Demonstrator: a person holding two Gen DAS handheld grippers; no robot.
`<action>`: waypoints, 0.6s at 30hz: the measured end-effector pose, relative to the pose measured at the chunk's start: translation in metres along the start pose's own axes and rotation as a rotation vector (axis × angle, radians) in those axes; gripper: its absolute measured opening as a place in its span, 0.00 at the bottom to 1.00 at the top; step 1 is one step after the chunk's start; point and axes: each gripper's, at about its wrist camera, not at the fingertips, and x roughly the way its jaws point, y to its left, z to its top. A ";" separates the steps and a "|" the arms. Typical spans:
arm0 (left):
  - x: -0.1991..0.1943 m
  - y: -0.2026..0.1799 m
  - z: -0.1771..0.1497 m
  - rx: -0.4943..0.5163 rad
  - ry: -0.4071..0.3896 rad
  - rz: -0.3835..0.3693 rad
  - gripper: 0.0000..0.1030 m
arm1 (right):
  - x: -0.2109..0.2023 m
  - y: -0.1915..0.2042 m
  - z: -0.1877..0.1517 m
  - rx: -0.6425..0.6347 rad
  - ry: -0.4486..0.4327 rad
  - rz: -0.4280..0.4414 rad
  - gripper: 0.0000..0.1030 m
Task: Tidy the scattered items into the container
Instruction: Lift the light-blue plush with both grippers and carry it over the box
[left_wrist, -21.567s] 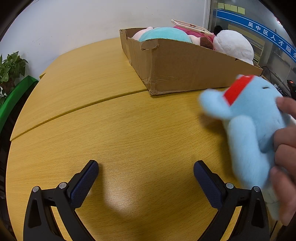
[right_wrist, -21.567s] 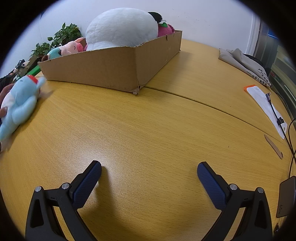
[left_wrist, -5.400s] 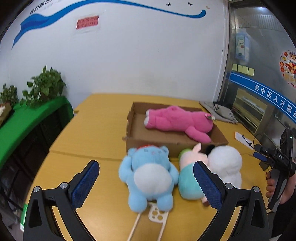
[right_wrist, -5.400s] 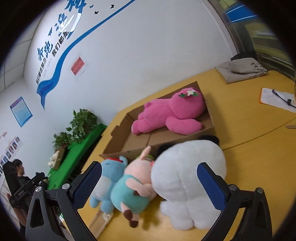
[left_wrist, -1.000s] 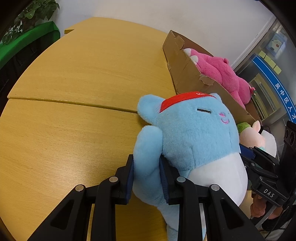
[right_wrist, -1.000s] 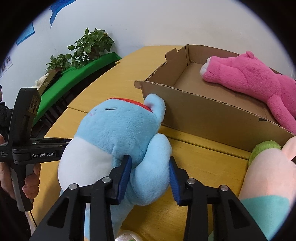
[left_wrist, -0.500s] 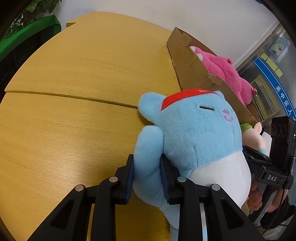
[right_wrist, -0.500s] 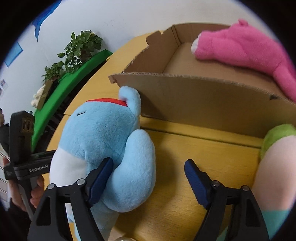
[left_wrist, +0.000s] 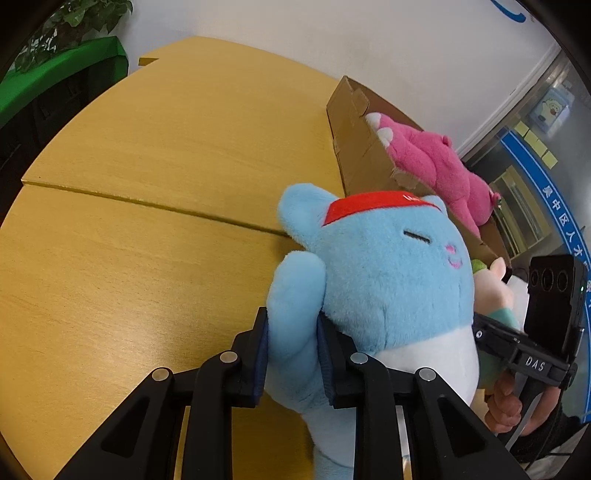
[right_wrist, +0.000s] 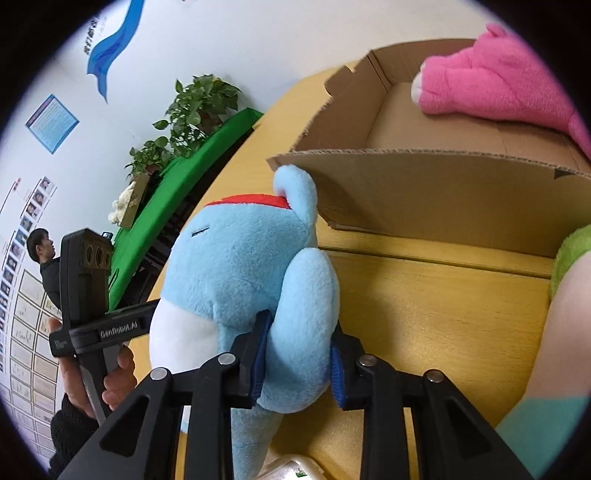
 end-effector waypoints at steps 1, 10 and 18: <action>-0.004 -0.003 0.002 0.005 -0.011 -0.009 0.24 | -0.003 0.001 0.001 -0.005 -0.009 -0.001 0.25; -0.061 -0.070 0.058 0.126 -0.180 -0.076 0.24 | -0.072 0.021 0.034 -0.077 -0.212 -0.038 0.25; -0.070 -0.168 0.159 0.361 -0.276 -0.065 0.24 | -0.142 0.008 0.112 -0.092 -0.422 -0.129 0.25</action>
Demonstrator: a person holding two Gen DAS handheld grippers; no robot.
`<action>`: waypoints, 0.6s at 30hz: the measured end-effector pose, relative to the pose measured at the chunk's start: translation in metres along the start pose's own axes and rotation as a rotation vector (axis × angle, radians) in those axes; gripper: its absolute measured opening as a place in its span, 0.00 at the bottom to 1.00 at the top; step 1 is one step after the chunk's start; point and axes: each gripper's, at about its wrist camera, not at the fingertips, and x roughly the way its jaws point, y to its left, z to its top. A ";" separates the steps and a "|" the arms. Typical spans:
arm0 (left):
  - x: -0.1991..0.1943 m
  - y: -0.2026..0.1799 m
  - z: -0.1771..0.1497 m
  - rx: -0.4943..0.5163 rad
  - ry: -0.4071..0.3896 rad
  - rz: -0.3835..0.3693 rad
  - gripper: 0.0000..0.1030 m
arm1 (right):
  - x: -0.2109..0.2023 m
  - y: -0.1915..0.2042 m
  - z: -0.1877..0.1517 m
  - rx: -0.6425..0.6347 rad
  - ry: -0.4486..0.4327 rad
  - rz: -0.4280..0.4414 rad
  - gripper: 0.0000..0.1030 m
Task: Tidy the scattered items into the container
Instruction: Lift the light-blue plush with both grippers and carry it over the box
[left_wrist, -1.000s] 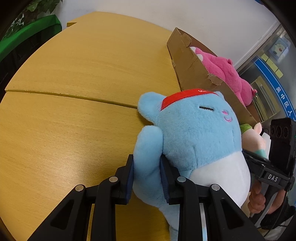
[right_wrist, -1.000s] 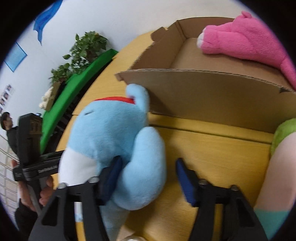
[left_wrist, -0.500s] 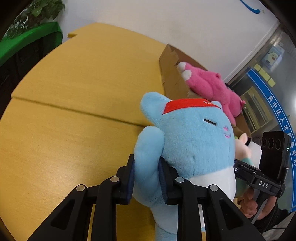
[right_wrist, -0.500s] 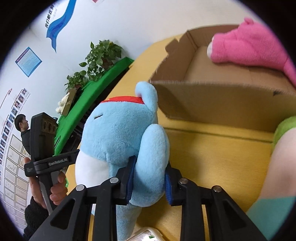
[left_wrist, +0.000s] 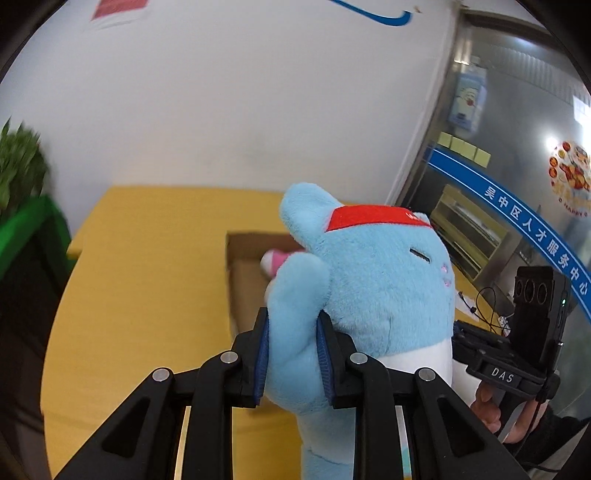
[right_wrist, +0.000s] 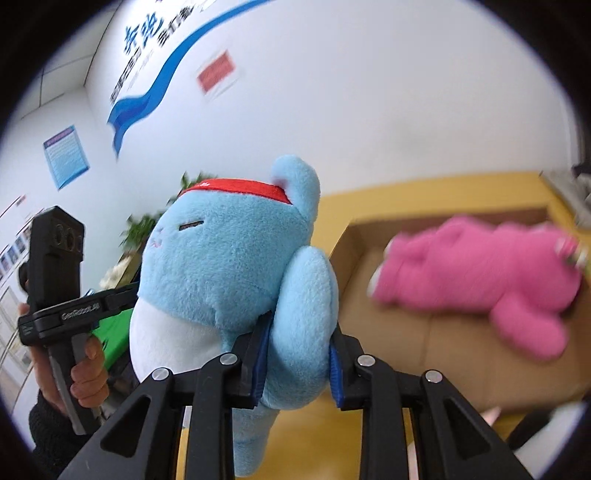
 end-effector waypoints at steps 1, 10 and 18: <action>0.012 -0.002 0.012 0.004 0.009 -0.001 0.24 | 0.001 -0.008 0.014 0.006 -0.019 -0.015 0.25; 0.143 0.026 0.014 -0.023 0.234 0.098 0.23 | 0.088 -0.076 0.028 0.087 0.113 -0.173 0.25; 0.201 0.041 -0.049 0.001 0.395 0.199 0.21 | 0.165 -0.109 -0.035 0.150 0.442 -0.207 0.25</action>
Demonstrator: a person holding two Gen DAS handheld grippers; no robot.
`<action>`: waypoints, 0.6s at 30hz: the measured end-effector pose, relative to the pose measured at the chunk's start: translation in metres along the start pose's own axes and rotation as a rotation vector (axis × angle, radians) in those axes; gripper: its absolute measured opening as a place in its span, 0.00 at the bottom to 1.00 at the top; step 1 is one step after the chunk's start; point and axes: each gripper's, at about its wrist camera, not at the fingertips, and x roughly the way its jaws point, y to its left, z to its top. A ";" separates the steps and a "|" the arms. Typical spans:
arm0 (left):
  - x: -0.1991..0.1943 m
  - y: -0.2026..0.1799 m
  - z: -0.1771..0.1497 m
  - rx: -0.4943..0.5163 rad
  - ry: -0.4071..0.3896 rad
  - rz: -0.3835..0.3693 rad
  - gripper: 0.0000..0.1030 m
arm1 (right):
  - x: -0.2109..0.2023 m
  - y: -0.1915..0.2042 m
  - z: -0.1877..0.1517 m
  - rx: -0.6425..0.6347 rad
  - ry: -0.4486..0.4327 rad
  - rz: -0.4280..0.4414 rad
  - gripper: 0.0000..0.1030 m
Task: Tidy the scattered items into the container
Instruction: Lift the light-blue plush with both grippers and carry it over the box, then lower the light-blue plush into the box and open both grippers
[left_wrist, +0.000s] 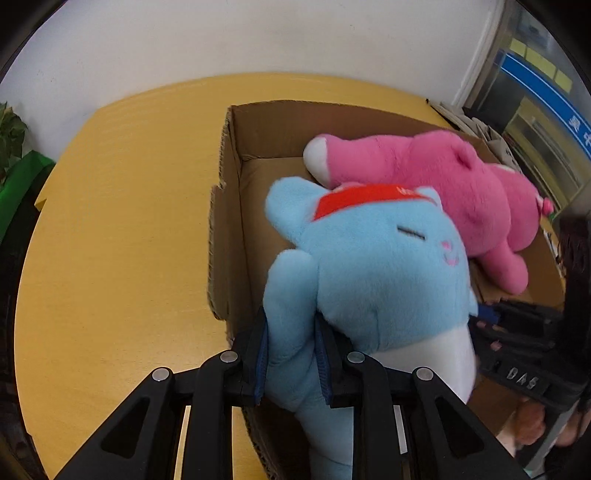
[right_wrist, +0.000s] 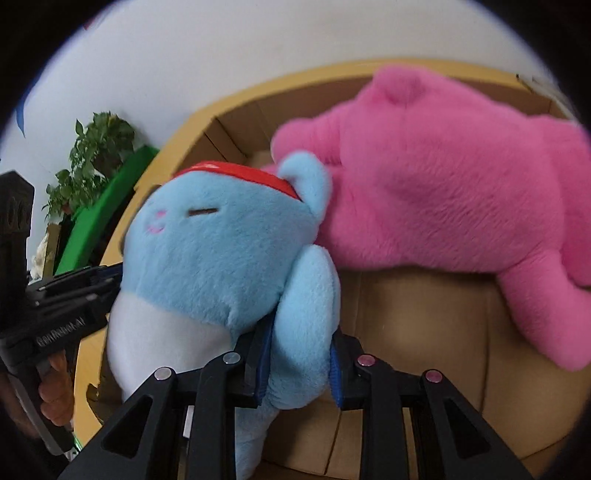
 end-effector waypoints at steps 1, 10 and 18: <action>-0.001 0.000 -0.001 -0.006 -0.001 0.001 0.21 | -0.001 -0.001 0.001 -0.001 -0.002 0.002 0.25; -0.041 -0.013 -0.012 -0.023 -0.095 0.047 0.42 | -0.022 -0.016 -0.002 0.025 -0.041 -0.068 0.70; -0.145 -0.049 -0.041 -0.043 -0.308 0.094 0.91 | -0.131 0.002 -0.029 -0.118 -0.308 -0.174 0.80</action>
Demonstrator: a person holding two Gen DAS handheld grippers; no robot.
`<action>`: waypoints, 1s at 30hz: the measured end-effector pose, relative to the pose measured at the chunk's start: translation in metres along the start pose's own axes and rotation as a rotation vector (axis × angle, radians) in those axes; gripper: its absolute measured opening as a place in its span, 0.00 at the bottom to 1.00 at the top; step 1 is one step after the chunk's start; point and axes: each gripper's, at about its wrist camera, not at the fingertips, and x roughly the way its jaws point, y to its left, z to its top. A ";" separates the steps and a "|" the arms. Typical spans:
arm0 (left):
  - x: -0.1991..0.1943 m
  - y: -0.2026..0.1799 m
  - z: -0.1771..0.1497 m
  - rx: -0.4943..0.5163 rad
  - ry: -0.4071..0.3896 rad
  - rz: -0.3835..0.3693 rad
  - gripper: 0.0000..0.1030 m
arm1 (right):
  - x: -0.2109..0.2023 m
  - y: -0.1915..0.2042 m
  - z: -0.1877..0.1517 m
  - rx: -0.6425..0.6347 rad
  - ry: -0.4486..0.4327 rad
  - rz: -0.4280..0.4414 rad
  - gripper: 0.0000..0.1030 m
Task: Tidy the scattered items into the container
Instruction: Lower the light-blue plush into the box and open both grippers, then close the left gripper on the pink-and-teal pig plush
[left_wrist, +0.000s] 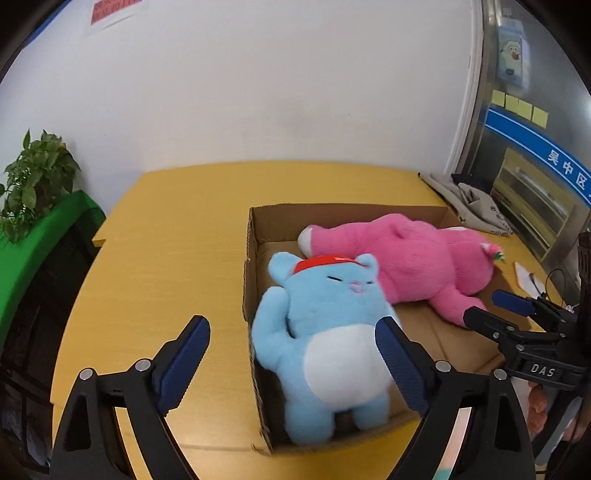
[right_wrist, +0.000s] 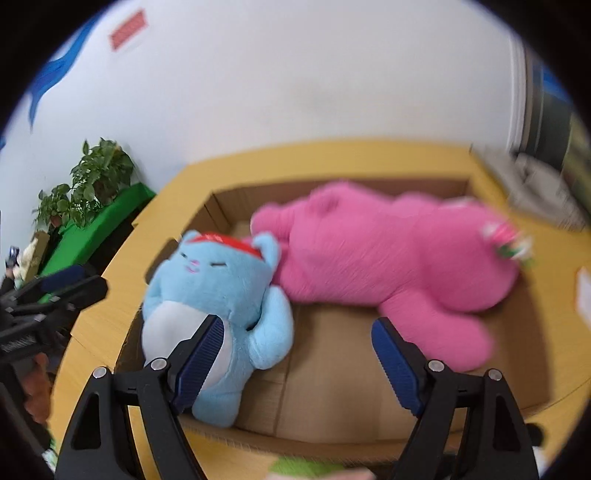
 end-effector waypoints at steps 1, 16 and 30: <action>-0.011 -0.005 -0.003 -0.003 -0.004 0.018 0.91 | -0.010 0.002 -0.002 -0.014 -0.019 -0.012 0.80; -0.065 -0.068 -0.056 -0.097 -0.061 -0.065 0.99 | -0.100 -0.002 -0.042 -0.123 -0.131 -0.117 0.80; -0.068 -0.095 -0.066 -0.075 -0.053 -0.089 0.99 | -0.107 -0.018 -0.053 -0.104 -0.124 -0.126 0.80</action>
